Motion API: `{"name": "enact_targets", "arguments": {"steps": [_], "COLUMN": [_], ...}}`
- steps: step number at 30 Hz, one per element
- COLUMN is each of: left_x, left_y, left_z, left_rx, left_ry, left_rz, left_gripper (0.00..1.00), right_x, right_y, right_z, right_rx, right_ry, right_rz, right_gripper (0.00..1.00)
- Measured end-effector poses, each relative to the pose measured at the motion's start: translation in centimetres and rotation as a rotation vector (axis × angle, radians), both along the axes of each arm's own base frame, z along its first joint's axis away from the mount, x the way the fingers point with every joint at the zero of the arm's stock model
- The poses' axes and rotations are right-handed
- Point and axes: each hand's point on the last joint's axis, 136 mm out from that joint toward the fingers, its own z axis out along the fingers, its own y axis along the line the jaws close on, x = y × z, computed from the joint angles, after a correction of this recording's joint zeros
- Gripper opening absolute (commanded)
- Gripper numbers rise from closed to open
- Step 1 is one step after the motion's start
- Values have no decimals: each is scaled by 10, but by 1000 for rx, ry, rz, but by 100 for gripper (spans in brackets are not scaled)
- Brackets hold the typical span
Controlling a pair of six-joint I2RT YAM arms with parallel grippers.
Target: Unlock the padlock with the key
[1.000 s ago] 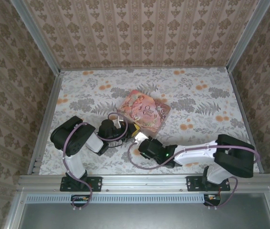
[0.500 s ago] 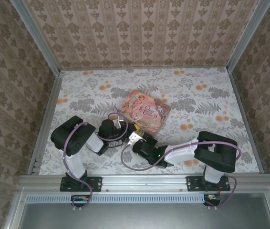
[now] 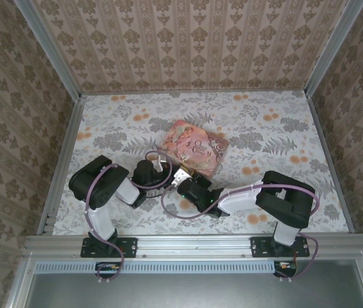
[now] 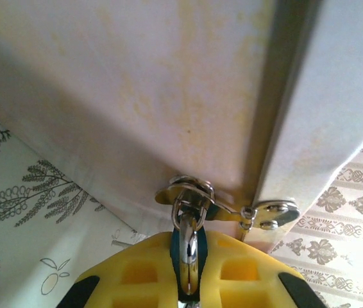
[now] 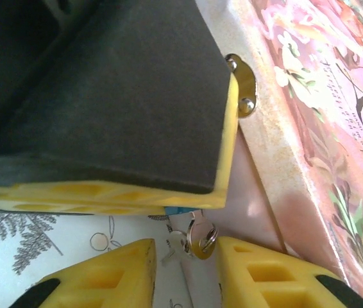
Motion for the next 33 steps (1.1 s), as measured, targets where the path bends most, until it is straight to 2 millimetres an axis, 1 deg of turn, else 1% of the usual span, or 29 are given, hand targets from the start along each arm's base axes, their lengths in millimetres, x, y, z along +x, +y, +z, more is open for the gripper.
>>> {"name": "enact_targets", "arguments": {"steps": [3,7,10,13,16,19,20,21,23,25,27,30,33], "left_x": [1,2,4,5,5,5,5,6,6,5,5,3,3], "left_y": [0,1,1,1,2,1,1,1,0,-1,-3,-5,-4], "left_z": [0,0,0,0,0,1,1,2,4,5,9,9,1], "left_rx": [2,3,3,3,2,-3,-5,-7,-13,-16,-26,-28,-12], "left_ry": [-1,-3,-5,-1,4,6,5,3,-1,-7,-17,-21,-5], "left_rz": [6,14,19,27,30,32,33,33,32,28,20,9,9], "left_gripper": [0,0,0,0,0,0,0,0,0,0,0,0,0], "right_x": [4,8,10,11,10,10,10,10,9,3,-2,-11,-22], "right_y": [-2,-4,-3,-2,-1,0,0,0,0,5,7,1,-8], "right_z": [0,-1,-1,-3,-3,-1,0,1,3,8,15,21,21], "right_rx": [10,22,33,59,118,224,264,298,371,440,513,614,697], "right_ry": [4,16,29,57,106,196,231,259,314,361,395,441,484], "right_rz": [-8,-10,-10,-11,-12,-9,-8,-7,-8,13,20,2,-37], "right_gripper": [25,18,10,0,0,0,1,10,37,47,50,52,52]}}
